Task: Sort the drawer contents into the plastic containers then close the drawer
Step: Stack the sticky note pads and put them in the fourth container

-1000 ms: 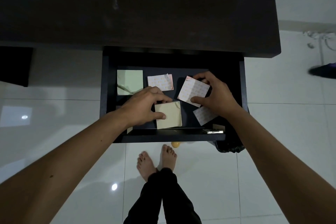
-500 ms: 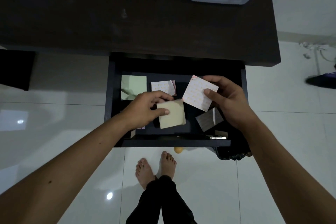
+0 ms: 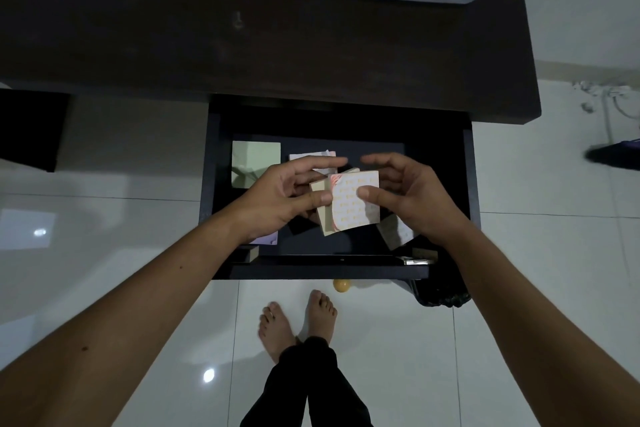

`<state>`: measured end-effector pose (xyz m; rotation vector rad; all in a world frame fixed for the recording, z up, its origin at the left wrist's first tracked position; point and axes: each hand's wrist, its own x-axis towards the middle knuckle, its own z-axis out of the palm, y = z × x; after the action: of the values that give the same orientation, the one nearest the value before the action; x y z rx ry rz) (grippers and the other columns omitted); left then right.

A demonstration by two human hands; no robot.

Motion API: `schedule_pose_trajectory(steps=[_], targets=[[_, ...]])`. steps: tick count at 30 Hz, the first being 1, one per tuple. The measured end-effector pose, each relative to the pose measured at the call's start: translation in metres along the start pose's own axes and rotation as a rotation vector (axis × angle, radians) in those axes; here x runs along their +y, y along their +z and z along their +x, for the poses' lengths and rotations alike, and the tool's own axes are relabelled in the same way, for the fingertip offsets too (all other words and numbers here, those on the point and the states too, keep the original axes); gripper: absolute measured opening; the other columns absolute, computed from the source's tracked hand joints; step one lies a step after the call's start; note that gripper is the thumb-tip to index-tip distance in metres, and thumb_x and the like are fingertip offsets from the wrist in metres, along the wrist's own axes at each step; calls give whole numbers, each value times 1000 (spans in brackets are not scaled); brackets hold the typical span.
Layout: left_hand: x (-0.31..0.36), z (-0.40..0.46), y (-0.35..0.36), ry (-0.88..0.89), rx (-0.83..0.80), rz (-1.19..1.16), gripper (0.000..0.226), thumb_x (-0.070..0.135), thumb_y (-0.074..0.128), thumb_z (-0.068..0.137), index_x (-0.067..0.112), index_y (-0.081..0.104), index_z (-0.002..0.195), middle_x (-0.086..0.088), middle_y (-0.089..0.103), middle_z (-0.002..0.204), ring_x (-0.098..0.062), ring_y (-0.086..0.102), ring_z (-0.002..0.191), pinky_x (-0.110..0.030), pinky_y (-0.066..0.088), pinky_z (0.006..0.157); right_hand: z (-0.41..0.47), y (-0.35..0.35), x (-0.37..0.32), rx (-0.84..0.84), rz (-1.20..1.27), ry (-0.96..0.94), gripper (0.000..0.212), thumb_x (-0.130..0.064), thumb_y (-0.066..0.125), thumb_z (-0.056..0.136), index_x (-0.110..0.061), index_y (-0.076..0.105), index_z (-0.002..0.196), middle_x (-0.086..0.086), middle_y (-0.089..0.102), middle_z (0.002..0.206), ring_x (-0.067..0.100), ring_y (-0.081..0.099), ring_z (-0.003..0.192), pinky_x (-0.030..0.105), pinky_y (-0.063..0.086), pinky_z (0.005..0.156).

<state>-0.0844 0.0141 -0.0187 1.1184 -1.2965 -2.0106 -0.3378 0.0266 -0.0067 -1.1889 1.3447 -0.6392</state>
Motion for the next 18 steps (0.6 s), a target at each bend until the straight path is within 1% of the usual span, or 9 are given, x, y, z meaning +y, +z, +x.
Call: schedule_pose_trajectory(steps=[2,3,6,8,10,12,15,16,18], targets=[[2,-1,1,1,-13,-3,44,4,63,101,22,62,141,-1,69,137,-17,66,127,-38,64,88,0,0,-1,-18,18,25,63,-28,82,79,-16,61,137,3,78,118,19,73,113,46,57,102],[2,-1,1,-2,-16,-7,42,3,61,102,21,63,140,1,69,136,-15,66,126,-37,64,88,0,0,-1,-29,28,31,62,-27,81,79,-16,62,137,3,78,118,19,73,114,45,57,103],[4,-3,0,-15,-17,-9,40,1,58,103,19,63,139,3,70,132,-13,68,123,-31,62,89,1,0,-1,-62,72,65,47,-19,81,83,-13,69,129,5,78,117,19,73,113,41,59,100],[6,-5,0,-19,-17,15,41,2,60,102,22,64,138,7,70,132,-10,66,124,-27,59,93,1,0,0,-83,83,89,38,-13,80,86,-11,71,124,6,78,114,19,74,110,37,60,96],[6,-7,-1,-23,-10,42,44,4,66,99,25,64,138,9,70,134,-7,64,126,-22,55,97,1,2,0,-85,98,107,35,-10,80,87,-8,70,120,7,79,112,19,76,107,33,61,91],[8,-9,1,-31,3,50,51,7,72,93,24,62,141,6,68,139,-8,64,127,-17,52,99,2,4,-1,-83,125,117,34,-8,81,85,-5,68,117,9,79,110,20,76,104,30,62,88],[9,-13,5,-59,-2,-19,59,11,78,84,23,63,139,1,69,135,-14,69,122,-23,56,96,1,6,-3,-91,133,112,37,-11,84,81,-3,67,114,11,78,108,24,76,104,34,63,88],[10,-14,6,-65,-1,-32,58,8,79,84,24,63,138,0,70,132,-16,71,119,-25,58,95,2,6,-5,-99,129,110,40,-15,85,79,-3,66,113,12,78,108,25,76,104,35,63,88],[11,-18,7,-52,29,10,55,0,77,89,23,64,137,-2,70,131,-18,71,119,-29,59,95,2,8,-8,-120,125,108,42,-17,85,76,-3,66,111,13,78,108,27,76,103,34,63,84]])
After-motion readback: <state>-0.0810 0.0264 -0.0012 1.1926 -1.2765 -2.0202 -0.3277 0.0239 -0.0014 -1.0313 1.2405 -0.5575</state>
